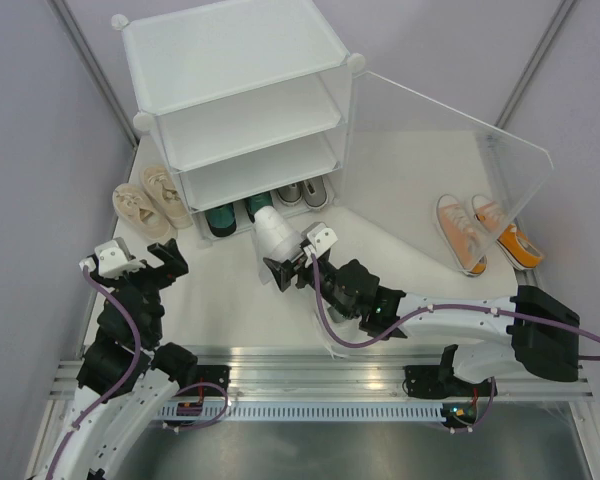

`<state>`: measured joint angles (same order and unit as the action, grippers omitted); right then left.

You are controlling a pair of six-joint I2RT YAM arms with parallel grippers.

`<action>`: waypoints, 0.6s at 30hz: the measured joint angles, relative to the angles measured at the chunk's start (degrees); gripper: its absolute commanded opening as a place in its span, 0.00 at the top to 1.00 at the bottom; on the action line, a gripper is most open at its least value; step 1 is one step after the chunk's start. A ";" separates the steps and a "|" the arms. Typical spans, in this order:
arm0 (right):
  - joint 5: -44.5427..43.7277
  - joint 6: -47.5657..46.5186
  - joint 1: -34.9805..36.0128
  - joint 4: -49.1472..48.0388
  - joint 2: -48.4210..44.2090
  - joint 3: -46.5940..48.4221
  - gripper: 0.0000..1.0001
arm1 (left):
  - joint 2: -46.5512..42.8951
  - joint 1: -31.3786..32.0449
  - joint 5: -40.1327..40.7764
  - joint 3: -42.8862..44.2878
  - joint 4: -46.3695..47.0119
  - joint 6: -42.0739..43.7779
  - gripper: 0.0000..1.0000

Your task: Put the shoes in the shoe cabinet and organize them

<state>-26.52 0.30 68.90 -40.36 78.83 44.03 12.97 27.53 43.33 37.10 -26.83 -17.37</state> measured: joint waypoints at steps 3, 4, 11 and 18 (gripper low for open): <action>1.97 3.63 0.57 3.30 -4.35 -4.39 0.99 | 0.00 0.00 -1.55 0.00 0.20 0.07 0.00; 2.47 4.59 0.96 4.07 -5.88 -5.90 0.99 | 0.00 -0.02 -2.97 0.00 0.35 0.11 0.00; 2.93 10.93 6.38 11.87 -16.85 -14.10 0.99 | 2.49 0.20 -16.74 0.00 1.14 2.71 0.00; 3.39 15.04 9.07 21.53 -22.58 -15.52 0.76 | 10.80 0.22 -35.89 0.00 2.27 5.16 0.00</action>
<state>-23.14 15.33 77.97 -18.83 56.25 28.51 23.77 27.75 7.44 37.10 -24.56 -12.21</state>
